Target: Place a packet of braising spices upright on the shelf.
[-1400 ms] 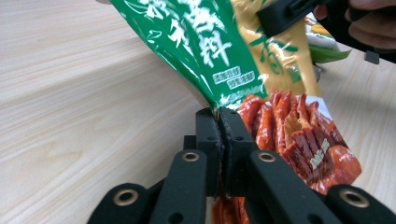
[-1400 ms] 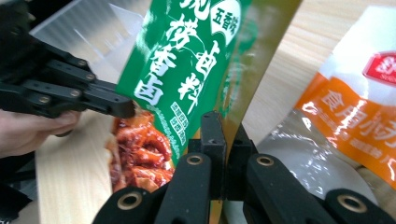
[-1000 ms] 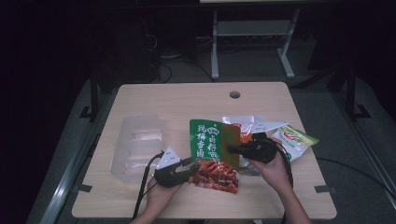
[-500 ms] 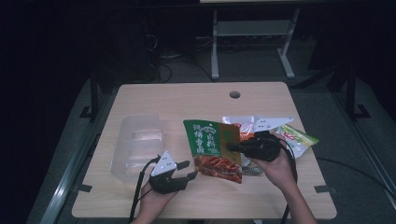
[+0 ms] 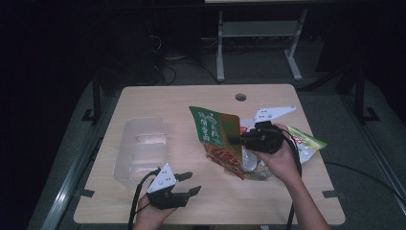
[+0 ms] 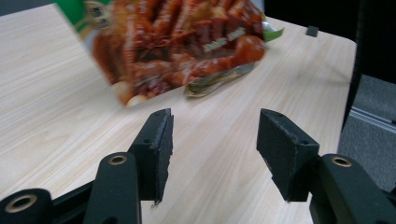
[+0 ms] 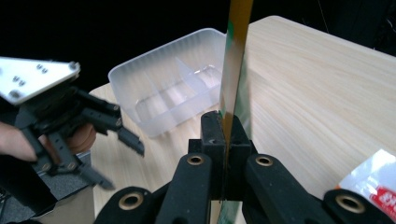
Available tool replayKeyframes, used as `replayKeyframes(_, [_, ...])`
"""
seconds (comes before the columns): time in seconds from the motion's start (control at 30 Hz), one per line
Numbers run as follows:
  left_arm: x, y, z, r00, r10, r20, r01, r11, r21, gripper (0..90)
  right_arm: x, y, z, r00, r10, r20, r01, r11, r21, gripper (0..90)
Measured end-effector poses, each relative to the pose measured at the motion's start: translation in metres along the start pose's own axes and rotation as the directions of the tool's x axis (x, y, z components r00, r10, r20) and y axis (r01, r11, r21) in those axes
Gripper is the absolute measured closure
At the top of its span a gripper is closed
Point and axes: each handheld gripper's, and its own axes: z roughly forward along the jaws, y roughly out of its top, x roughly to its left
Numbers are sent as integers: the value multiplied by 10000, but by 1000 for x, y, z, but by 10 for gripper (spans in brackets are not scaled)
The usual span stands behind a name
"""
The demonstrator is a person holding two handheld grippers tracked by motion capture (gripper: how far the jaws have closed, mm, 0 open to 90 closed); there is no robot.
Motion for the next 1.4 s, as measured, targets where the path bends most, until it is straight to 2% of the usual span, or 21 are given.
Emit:
replayKeyframes(0.13, [0,-1,-2,9998,-10,179,13,9998,-174,435,0,8,4,10000,-41,-75,41,10000,-7,900])
replayKeyframes(0.33, [-2,-2,-7,9990,-169,406,186,9989,-424,419,2,31,19,9986,-438,-302,439,9990,36,900])
replayKeyframes(0.53, [-2,-1,-9,9981,-177,586,201,9989,-414,393,2,50,32,9966,-657,-500,660,9978,42,900])
replayKeyframes(0.57, [-2,-1,-9,9979,-123,637,152,9989,-453,391,2,59,39,9953,-774,-583,777,9970,18,900])
replayKeyframes(0.67, [-2,0,-8,9974,22,719,11,9990,-447,383,2,71,47,9929,-983,-670,987,9951,22,900])
replayKeyframes(0.8, [-4,-1,-8,9963,-75,859,112,9990,-427,377,5,87,59,9894,-1181,-844,1180,9930,-55,900])
replayKeyframes(0.87, [-3,-2,-6,9944,-114,1053,140,9996,-242,366,7,94,66,9879,-1215,-961,1210,9926,-113,900])
replayKeyframes(0.97, [-3,-3,-5,9942,-57,1075,76,9998,-177,354,9,102,75,9864,-1276,-1040,1273,9918,-99,900])
replayKeyframes(1.03, [-4,-3,-4,9932,-118,1154,140,9997,-178,351,11,112,87,9823,-1484,-1139,1490,9888,-37,900])
replayKeyframes(1.17, [-5,-3,-4,9928,-42,1198,58,9999,-128,348,13,121,97,9796,-1530,-1300,1527,9882,-121,900])
replayKeyframes(1.3, [-5,-3,-3,9926,155,1205,-140,9998,-131,346,16,137,117,9725,-1840,-1431,1836,9829,-158,900])
replayKeyframes(1.33, [-4,-3,-3,9928,213,1176,-209,9998,-47,346,16,137,117,9725,-1840,-1431,1836,9829,-158,900])
replayKeyframes(1.37, [-5,-4,-2,9937,52,1122,-51,10000,-12,346,19,143,128,9701,-1930,-1474,1931,9811,-138,900])
replayKeyframes(1.4, [-5,-4,-2,9937,52,1122,-51,10000,-12,346,19,143,128,9701,-1930,-1474,1931,9811,-138,900])
